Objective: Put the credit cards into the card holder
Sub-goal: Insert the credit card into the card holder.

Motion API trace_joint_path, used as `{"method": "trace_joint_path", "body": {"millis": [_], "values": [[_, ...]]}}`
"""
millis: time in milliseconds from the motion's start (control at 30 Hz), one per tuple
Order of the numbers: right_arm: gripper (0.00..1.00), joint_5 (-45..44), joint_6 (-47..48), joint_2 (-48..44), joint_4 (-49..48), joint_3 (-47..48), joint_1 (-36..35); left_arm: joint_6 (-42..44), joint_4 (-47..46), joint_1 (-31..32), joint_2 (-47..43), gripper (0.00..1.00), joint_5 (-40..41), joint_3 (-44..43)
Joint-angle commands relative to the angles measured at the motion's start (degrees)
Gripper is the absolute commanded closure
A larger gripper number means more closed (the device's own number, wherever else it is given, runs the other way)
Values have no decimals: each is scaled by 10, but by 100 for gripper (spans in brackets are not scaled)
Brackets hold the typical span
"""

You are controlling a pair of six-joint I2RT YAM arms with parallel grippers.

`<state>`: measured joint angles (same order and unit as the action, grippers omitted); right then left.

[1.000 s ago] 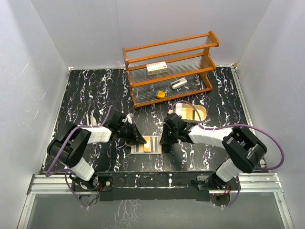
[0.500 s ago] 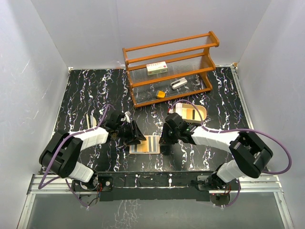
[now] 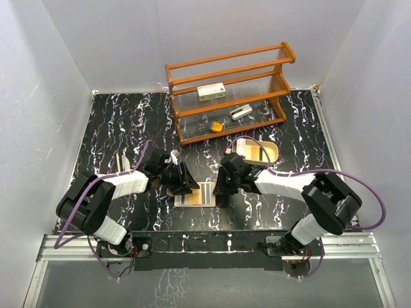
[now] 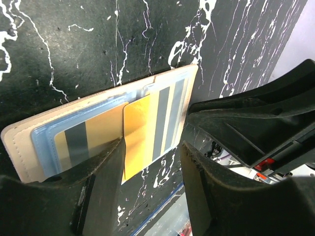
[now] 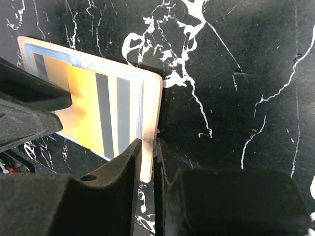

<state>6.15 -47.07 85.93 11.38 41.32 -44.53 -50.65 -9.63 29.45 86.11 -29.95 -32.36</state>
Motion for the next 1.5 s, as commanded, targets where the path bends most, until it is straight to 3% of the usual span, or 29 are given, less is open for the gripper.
{"method": "trace_joint_path", "body": {"millis": [0,433,600,767,867,1100,1467], "values": [[86,-2,-1,12,-38,-10,-2,-3,1,10,10,52,7,7],[87,-39,17,23,-36,-14,-1,-51,-63,58,26,56,4,-15],[84,-65,31,-17,16,5,-2,-35,10,57,-4,55,31,-30],[72,-60,33,-51,43,23,-2,-3,123,56,-30,54,73,-66],[65,-30,36,-48,39,37,-2,5,165,49,-59,53,100,-70],[60,34,12,-36,-17,32,-4,48,297,4,-119,51,175,-87],[50,31,11,9,-36,41,-6,65,320,-40,-155,47,194,-34]]}}
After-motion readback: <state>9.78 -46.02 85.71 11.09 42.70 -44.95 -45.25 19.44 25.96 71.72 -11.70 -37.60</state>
